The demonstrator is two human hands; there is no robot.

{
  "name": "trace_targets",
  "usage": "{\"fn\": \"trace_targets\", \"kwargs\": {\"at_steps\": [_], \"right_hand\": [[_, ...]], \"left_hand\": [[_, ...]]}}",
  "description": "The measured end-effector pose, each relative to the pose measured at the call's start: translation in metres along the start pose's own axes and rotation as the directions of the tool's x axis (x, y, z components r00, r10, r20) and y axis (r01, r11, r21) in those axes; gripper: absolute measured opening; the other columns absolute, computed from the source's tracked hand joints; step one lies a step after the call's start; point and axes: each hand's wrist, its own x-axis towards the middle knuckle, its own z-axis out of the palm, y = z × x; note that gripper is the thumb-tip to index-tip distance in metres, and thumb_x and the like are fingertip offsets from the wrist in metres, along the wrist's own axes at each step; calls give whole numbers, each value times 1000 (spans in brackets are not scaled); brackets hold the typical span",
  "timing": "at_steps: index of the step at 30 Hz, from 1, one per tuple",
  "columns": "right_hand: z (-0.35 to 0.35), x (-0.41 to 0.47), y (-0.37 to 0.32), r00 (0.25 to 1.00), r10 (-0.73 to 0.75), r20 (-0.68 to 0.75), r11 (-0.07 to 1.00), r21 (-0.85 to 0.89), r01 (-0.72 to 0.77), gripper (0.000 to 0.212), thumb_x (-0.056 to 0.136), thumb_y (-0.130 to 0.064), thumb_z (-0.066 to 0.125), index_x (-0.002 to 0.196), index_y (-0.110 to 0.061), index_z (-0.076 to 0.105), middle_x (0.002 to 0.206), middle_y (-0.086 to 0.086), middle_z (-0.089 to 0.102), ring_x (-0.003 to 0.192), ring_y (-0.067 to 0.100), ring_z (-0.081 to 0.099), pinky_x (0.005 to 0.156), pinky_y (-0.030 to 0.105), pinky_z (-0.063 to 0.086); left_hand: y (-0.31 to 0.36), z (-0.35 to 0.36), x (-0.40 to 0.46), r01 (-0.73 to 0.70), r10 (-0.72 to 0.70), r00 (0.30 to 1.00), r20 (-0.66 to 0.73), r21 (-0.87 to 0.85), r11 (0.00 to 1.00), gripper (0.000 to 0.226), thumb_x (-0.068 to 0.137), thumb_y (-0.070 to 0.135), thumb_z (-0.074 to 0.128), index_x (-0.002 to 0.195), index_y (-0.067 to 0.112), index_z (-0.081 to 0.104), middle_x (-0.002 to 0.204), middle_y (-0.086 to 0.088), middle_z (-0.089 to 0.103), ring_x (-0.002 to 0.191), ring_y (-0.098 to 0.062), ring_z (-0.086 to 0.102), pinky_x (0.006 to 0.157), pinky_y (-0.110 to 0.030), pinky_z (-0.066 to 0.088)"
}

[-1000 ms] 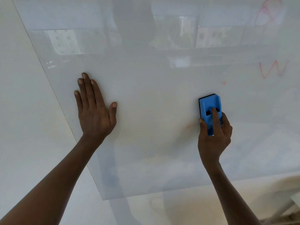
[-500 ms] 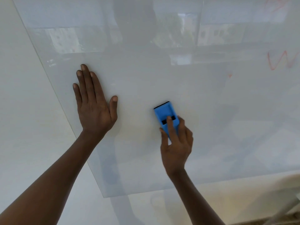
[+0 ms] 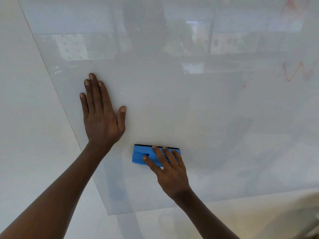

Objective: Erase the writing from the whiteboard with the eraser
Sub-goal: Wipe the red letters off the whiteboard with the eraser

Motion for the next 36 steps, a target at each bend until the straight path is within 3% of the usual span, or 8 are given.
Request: {"fn": "trace_targets", "kwargs": {"at_steps": [9,14,19,23,30,36], "right_hand": [[-20,23,28,975,-206,85,974,-79,212,50,96,-8,43,141,-28,49,147,9,49,128,34,49,106,50,39],[-54,85,52,989,-131,-68,985,-126,122,47,97,-6,41,134,-29,58,140,10,56,117,36,57,101,47,43],[-104,172,97,971,-55,-234,988,-156,19,39,92,-10,63,128,-25,63,133,13,60,107,36,59,91,44,45],[-127,199,117,968,62,-243,990,-109,-91,36,96,-21,59,132,-23,61,136,12,58,106,33,58,92,42,44],[-122,195,106,939,218,-265,975,8,-224,39,96,-23,59,134,-24,59,139,10,55,110,30,55,97,41,41],[-95,142,89,959,171,-225,985,18,-172,37,96,-23,60,133,-28,60,137,11,56,108,33,55,94,44,43]], "left_hand": [[2,-3,-1,4,-4,1000,27,-16,1000,75,109,43,32,161,-6,10,167,-33,16,159,-40,8,131,-47,3],[2,-5,0,16,-15,999,32,-21,1000,75,108,40,34,162,-5,8,167,-33,15,160,-25,-7,131,-46,1],[4,-5,0,10,-9,999,36,-25,1000,75,108,40,34,162,-5,7,167,-33,15,160,-34,2,131,-46,1],[4,-5,0,19,-18,999,41,-27,999,75,108,39,34,162,-4,4,168,-32,13,161,-27,-7,131,-47,2],[3,-4,-1,18,-17,999,46,-32,999,75,109,42,30,162,-1,-1,168,-31,10,161,-27,-10,131,-48,2],[7,-4,0,21,-20,999,25,-44,999,72,109,37,30,162,-4,1,167,-34,10,161,-29,-9,131,-48,0]]}}
